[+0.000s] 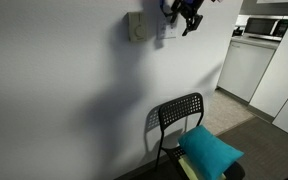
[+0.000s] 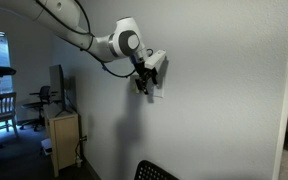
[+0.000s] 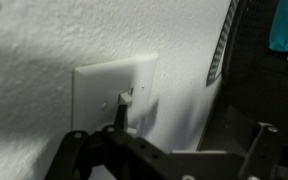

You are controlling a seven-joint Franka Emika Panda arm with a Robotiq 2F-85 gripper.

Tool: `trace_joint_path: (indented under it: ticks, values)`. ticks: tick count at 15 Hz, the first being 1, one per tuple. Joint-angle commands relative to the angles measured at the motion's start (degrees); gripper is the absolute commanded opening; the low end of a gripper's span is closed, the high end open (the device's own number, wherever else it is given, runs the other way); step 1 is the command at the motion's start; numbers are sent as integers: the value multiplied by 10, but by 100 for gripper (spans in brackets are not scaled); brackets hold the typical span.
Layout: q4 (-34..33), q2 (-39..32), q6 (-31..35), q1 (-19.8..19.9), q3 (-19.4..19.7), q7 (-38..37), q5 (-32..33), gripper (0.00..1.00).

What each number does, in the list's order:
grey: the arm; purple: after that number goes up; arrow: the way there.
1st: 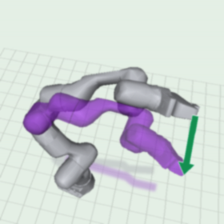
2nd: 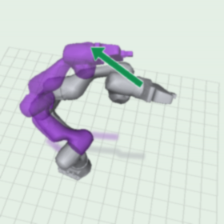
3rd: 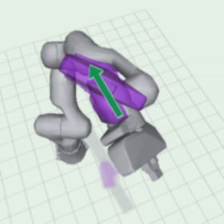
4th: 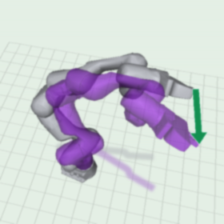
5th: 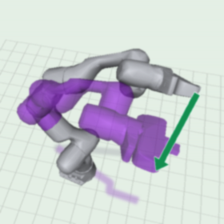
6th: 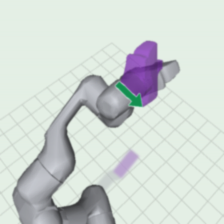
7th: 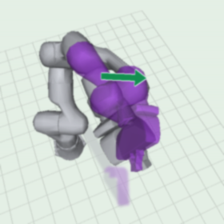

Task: Pull down the switch on the right

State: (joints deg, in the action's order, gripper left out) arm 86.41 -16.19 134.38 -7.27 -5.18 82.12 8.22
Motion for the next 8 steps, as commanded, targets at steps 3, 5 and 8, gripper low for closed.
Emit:
trace_joint_path:
  ticks: [3, 5, 8]
  values:
    - [-26, -20, 8, 16, -8, -4, -2, 100]
    - [-25, -24, 2, 18, -9, -12, -7, 100]
    - [-23, -29, -20, 20, -10, -28, -19, 100]
